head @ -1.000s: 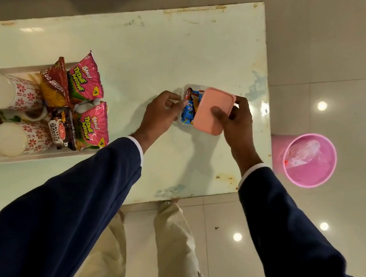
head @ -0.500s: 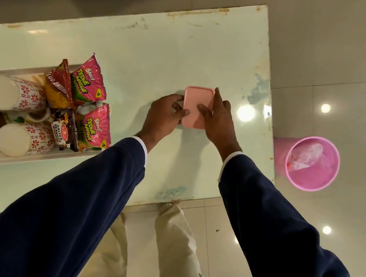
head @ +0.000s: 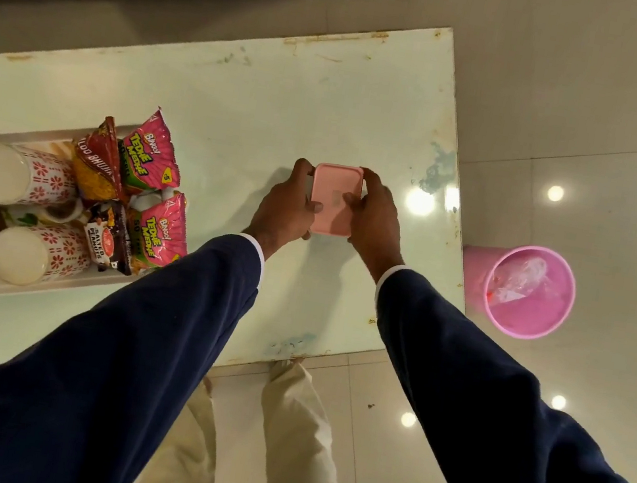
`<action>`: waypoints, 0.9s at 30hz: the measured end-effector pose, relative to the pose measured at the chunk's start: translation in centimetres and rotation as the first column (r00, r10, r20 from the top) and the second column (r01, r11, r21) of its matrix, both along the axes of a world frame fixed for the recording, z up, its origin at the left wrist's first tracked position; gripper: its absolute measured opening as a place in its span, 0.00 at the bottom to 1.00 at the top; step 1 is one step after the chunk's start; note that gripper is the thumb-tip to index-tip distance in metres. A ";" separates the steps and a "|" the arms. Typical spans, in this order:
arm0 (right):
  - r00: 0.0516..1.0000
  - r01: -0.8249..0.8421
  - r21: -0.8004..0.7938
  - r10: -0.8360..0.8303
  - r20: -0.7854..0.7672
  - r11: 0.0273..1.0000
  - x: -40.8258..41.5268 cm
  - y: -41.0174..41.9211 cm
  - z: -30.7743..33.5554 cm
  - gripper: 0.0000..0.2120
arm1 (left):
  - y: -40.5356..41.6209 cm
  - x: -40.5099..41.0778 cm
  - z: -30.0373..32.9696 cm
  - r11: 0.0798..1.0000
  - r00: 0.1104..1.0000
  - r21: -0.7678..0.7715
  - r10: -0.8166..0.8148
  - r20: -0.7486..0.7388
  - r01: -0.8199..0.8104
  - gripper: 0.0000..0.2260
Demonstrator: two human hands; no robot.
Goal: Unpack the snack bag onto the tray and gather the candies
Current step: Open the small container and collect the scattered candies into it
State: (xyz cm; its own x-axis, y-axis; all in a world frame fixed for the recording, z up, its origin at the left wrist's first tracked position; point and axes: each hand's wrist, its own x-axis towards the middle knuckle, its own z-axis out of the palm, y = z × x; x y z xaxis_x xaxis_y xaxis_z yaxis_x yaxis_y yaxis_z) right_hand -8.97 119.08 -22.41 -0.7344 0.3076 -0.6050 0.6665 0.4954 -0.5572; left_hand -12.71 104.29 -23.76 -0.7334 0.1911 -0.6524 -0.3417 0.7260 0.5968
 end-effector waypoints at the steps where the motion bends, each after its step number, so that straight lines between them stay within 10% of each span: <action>1: 0.995 -0.095 0.111 0.098 -0.025 0.989 0.2 -0.3 0.3 0.26 | 0.1 0.1 0.0 1.000 1.000 -0.005 0.001 0.007 -0.001 0.15; 5: 0.915 -0.368 0.389 0.403 -0.011 0.845 0.9 -2.3 0.2 0.41 | 0.2 0.3 -0.1 1.000 1.000 -0.001 0.009 -0.009 -0.009 0.16; 13: 0.851 -0.495 0.386 0.523 0.035 0.779 -0.1 -0.7 0.4 0.37 | -0.1 0.7 0.6 0.999 0.996 -0.027 -0.035 -0.078 0.033 0.24; 23: 0.907 -0.419 0.111 0.420 0.015 0.901 -0.2 0.0 -0.2 0.34 | -0.4 2.0 0.7 0.988 0.969 -0.016 -0.151 -0.197 0.151 0.37; 27: 0.927 -0.349 -0.258 0.372 0.046 0.901 -0.8 2.0 0.3 0.51 | -0.6 1.9 1.2 0.992 0.977 0.020 -0.118 -0.177 0.123 0.38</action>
State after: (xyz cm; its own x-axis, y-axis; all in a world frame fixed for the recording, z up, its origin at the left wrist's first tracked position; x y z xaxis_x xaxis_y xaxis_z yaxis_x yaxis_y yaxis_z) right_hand -9.75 121.13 -22.16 -0.7048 -0.1308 -0.6972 0.5219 0.5700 -0.6346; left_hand -10.82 103.72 -22.52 -0.8059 0.3030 -0.5085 -0.1413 0.7358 0.6623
